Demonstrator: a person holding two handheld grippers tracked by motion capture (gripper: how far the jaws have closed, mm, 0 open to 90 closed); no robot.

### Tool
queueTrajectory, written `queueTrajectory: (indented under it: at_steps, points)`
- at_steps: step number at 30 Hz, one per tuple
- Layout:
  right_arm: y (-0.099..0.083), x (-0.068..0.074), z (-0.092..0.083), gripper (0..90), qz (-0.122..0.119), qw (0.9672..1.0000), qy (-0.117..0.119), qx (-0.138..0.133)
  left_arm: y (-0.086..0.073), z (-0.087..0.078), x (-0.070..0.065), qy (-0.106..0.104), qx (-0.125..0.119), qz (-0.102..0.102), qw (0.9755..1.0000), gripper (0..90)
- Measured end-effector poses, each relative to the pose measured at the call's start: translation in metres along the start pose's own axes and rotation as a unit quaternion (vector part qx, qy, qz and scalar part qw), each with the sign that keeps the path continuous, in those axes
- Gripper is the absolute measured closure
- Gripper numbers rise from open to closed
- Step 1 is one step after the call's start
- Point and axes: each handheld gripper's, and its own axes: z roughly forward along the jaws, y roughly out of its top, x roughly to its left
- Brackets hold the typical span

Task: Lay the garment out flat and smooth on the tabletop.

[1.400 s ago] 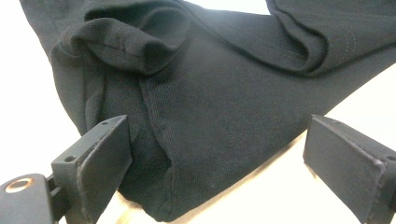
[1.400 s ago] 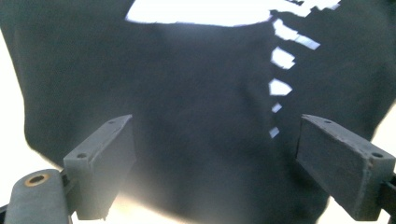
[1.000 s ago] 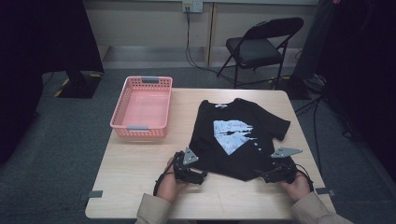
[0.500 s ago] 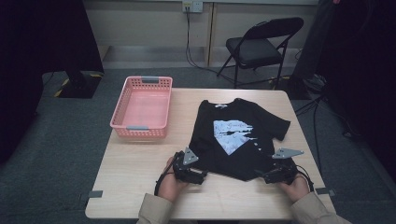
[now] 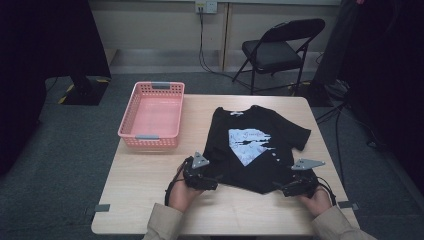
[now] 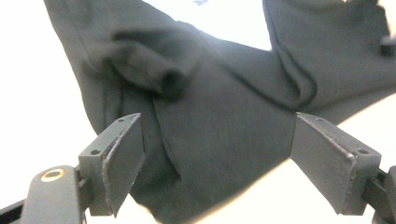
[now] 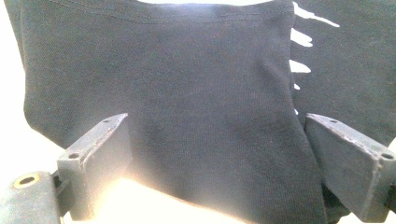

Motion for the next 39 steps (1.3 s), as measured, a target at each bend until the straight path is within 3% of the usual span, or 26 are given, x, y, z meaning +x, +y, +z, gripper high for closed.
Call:
queueTrajectory:
  at_steps: [7,8,11,16,20,24,33,39]
  points:
    - [0.000,0.000,0.000,8.6,0.000,1.0000,0.000,0.000,0.028,0.002,0.005,0.023,0.003,-0.002,0.9997,23.4]
    - [0.000,0.000,0.000,8.6,0.000,1.0000,0.000,0.000,0.038,0.006,0.007,0.024,0.004,0.001,0.9997,24.7]
    - [0.000,0.000,0.000,8.6,0.000,1.0000,0.000,0.000,0.046,0.013,0.011,0.023,0.008,-0.002,0.9997,30.6]
    - [0.000,0.000,0.000,8.5,0.000,1.0000,0.000,0.000,0.063,0.034,0.029,0.041,0.026,-0.022,0.9986,35.1]
    - [0.000,0.000,0.000,8.6,0.000,1.0000,0.000,0.000,0.068,0.041,0.043,0.052,0.033,-0.040,0.9973,37.4]
    - [0.000,0.000,0.000,8.5,0.000,1.0000,0.000,0.000,0.068,0.045,0.048,0.058,0.036,-0.050,0.9964,41.0]
    - [0.000,0.000,0.000,8.5,0.000,1.0000,0.000,0.000,0.067,0.057,0.051,0.062,0.053,-0.053,0.9953,52.6]
    - [0.000,0.000,0.000,8.5,0.000,1.0000,0.000,0.000,0.067,0.067,0.048,0.056,0.072,-0.042,0.9950,57.4]
